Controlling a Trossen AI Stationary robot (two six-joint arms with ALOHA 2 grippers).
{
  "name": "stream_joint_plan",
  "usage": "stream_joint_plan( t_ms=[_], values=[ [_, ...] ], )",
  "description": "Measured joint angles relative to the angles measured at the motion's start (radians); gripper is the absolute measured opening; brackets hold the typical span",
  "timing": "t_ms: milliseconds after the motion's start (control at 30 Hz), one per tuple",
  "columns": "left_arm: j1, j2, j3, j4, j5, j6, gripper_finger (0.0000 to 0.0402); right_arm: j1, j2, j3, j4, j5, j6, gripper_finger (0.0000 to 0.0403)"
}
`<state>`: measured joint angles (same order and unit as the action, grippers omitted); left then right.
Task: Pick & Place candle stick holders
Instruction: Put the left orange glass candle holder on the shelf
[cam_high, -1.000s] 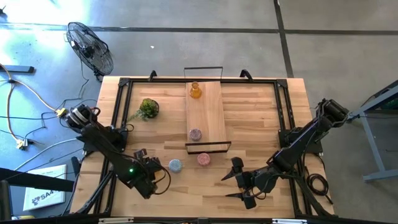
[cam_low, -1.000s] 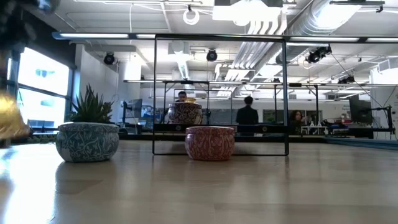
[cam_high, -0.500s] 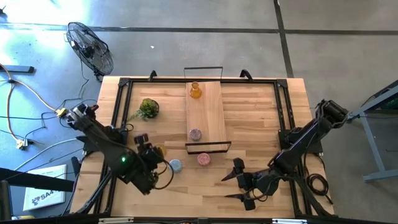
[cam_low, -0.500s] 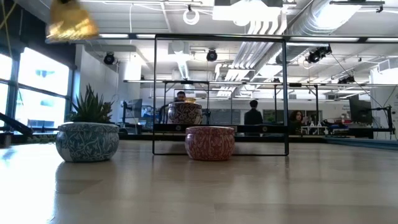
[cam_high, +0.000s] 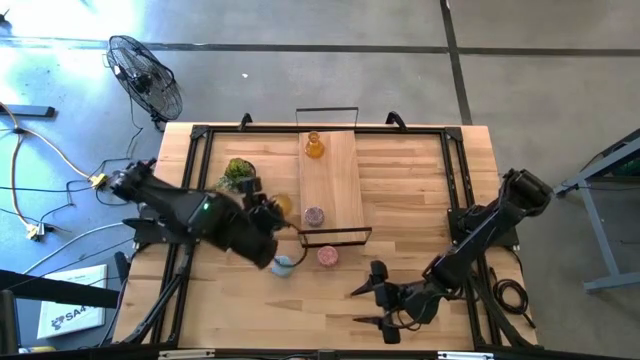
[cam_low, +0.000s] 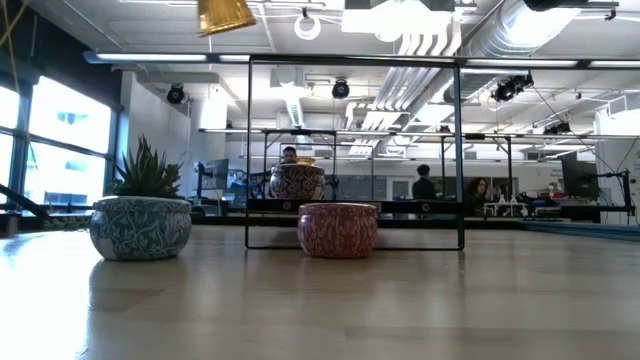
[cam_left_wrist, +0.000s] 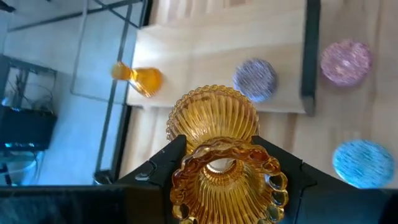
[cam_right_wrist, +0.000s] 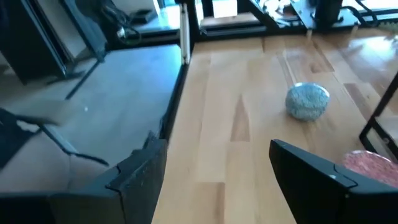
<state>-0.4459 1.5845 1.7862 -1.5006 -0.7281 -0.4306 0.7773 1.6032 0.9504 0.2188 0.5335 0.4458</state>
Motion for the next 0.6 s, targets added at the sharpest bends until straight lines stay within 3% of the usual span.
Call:
stream_joint_plan(
  t_ms=[333,600],
  values=[
    [0.259,-0.002,0.096,0.152,0.079,0.382,0.0151,0.058,0.007,0.000,0.124,0.121,0.000,0.0279],
    [0.496,-0.002,0.146,0.393,0.345,0.595,0.0151,0.091,0.007,0.000,0.160,0.231,0.013,0.0279]
  ],
)
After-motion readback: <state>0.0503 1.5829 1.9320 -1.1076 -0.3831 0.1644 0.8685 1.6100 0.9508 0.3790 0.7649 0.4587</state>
